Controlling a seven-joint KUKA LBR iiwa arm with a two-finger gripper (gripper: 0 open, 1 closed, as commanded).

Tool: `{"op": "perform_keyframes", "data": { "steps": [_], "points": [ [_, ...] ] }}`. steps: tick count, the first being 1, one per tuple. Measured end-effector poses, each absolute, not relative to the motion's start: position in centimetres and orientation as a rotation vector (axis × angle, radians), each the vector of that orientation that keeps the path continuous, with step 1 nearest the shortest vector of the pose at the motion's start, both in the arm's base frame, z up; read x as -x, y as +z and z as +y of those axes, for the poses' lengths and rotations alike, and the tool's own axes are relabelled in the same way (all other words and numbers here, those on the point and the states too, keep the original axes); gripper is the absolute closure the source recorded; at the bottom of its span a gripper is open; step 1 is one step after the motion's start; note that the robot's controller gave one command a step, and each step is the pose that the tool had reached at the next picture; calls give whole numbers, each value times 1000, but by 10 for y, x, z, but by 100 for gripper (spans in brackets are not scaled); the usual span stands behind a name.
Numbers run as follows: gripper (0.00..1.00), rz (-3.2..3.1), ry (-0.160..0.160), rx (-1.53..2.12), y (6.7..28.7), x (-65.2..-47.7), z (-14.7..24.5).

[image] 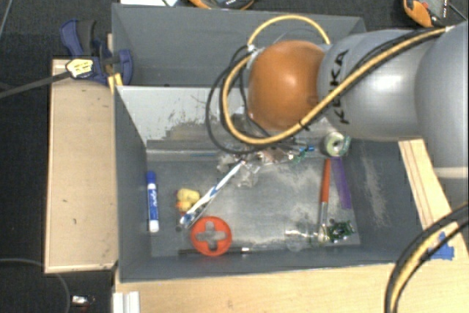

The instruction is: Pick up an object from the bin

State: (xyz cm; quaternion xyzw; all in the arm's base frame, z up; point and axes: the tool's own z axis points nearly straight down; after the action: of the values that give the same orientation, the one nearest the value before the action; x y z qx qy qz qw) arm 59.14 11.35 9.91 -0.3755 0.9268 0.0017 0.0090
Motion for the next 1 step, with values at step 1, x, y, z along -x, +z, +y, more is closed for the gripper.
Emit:
{"op": "perform_keyframes", "data": {
  "steps": [1],
  "points": [
    [100, 2898, 6, 1169, 135, -591, 113]
  ]
}}
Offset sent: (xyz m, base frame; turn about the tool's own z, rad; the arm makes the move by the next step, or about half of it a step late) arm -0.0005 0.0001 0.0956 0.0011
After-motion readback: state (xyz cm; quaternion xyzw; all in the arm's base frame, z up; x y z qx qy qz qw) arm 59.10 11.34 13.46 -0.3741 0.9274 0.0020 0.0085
